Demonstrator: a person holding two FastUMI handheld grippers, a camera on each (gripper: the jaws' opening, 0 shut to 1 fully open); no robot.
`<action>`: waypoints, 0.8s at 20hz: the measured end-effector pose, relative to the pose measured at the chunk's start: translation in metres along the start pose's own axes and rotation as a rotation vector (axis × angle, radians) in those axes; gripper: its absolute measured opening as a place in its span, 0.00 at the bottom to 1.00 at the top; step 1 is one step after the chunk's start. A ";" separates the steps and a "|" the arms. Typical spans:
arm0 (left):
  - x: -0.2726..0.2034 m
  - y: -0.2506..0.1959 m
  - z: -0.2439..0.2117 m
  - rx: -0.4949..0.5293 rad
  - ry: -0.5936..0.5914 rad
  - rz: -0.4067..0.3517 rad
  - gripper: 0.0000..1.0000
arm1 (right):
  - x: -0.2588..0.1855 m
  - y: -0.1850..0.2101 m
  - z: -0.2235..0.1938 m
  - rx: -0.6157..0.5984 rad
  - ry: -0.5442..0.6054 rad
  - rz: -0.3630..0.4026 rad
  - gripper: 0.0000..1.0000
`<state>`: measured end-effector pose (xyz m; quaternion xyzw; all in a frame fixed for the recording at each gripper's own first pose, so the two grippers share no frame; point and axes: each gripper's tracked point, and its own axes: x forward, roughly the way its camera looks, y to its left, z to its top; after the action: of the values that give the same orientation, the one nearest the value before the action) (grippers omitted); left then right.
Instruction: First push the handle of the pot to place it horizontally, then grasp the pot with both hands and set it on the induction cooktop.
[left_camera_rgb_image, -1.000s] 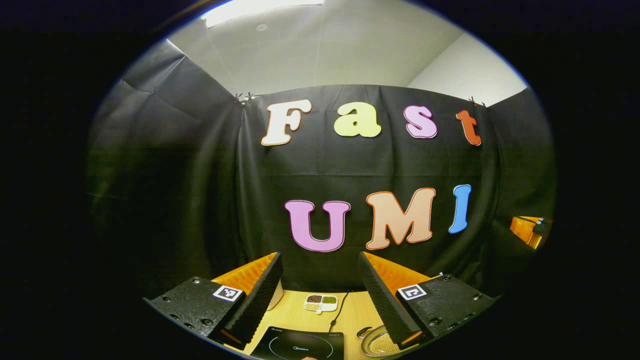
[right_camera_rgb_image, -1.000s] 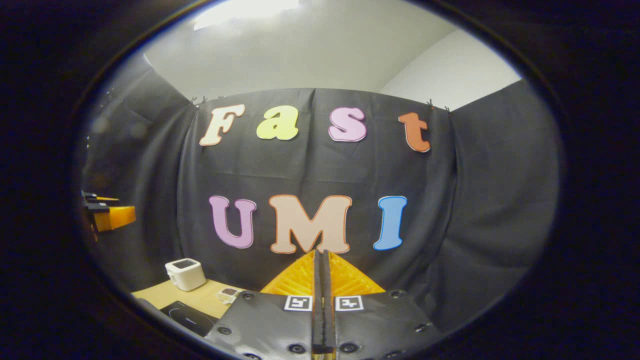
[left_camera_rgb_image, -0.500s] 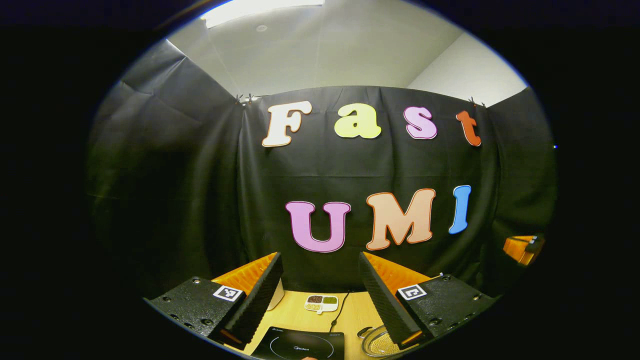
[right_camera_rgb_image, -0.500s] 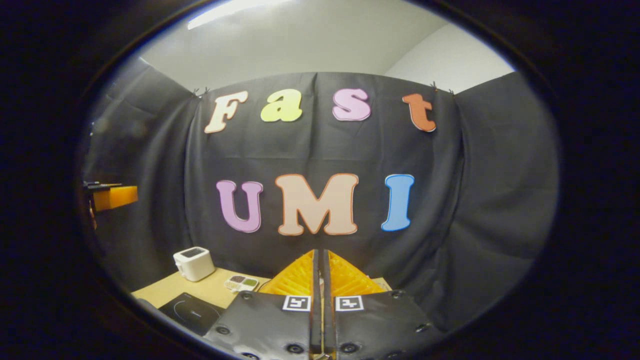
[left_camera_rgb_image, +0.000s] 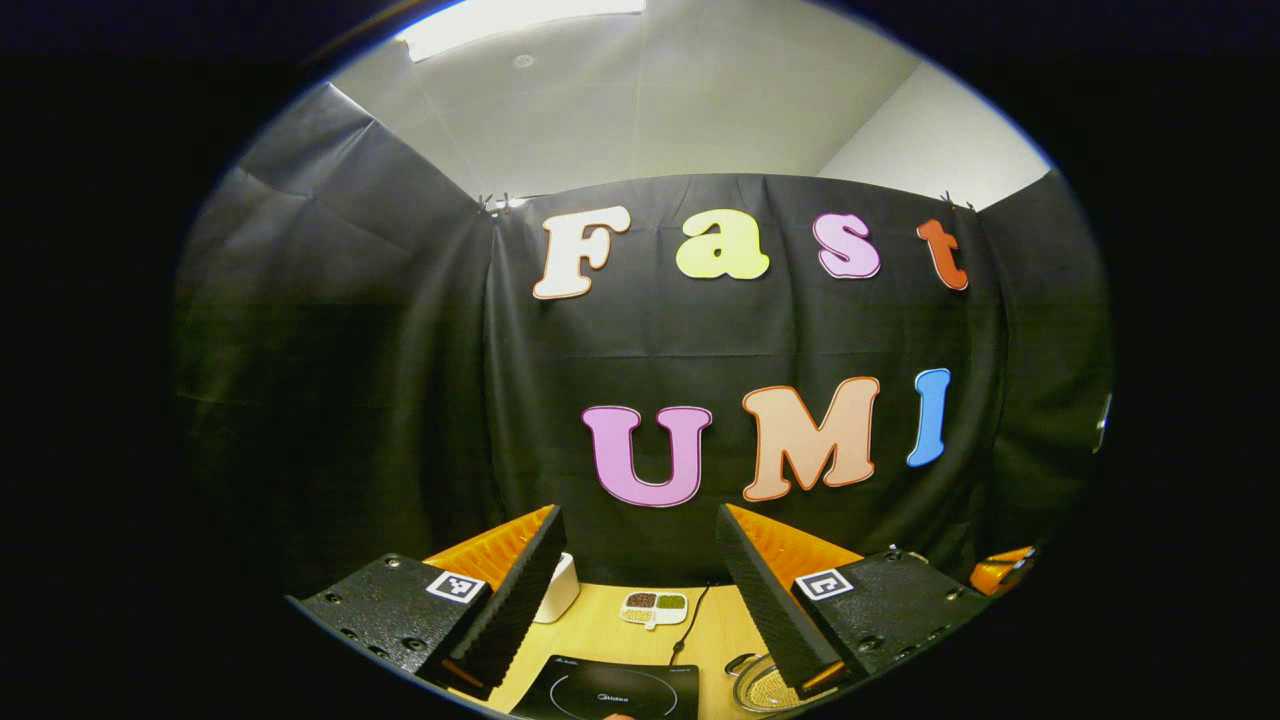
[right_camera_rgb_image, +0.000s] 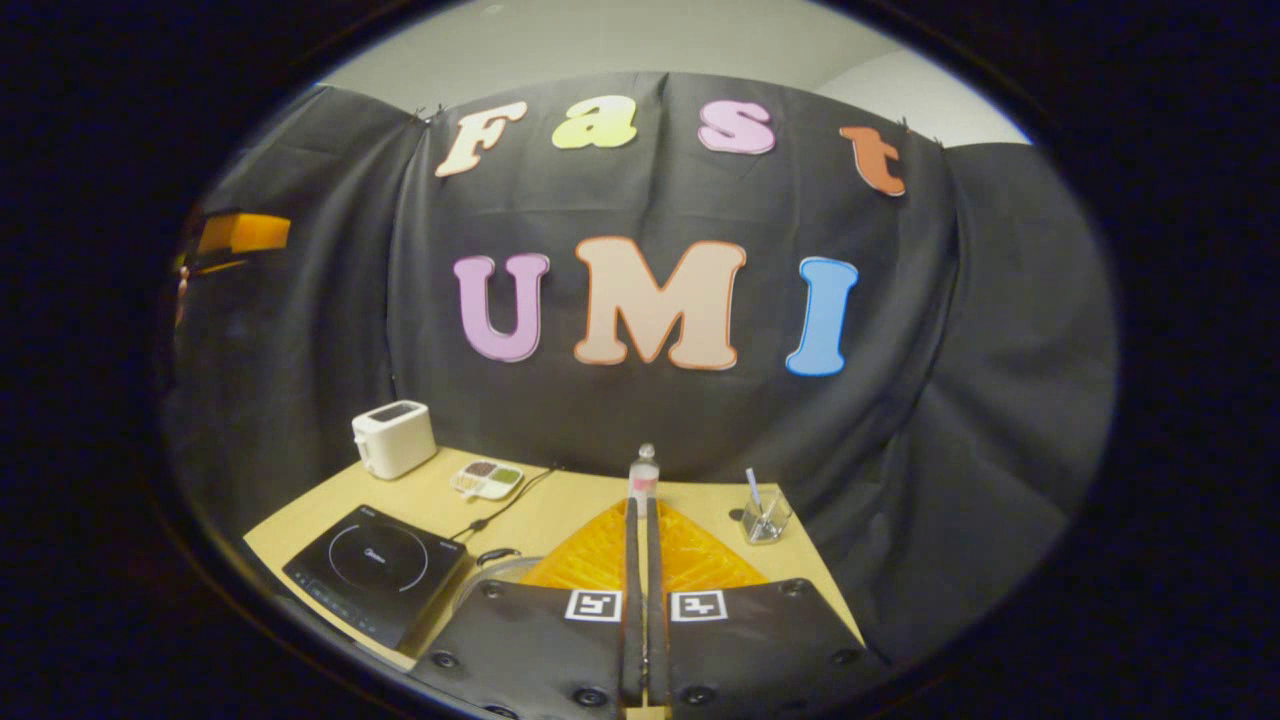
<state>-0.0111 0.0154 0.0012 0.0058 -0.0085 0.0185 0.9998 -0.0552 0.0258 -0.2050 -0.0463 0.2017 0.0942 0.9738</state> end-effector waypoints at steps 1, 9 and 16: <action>0.000 0.001 -0.001 0.002 0.000 0.005 0.96 | 0.001 0.001 -0.015 -0.005 0.027 0.005 0.00; 0.001 0.006 -0.005 0.016 0.009 0.031 0.96 | 0.002 0.015 -0.124 -0.024 0.241 0.075 0.04; 0.003 0.009 -0.014 0.013 0.030 0.062 0.97 | -0.013 0.030 -0.220 -0.045 0.497 0.179 0.00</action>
<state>-0.0087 0.0251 -0.0127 0.0116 0.0067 0.0495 0.9987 -0.1577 0.0250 -0.4029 -0.0718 0.4356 0.1702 0.8810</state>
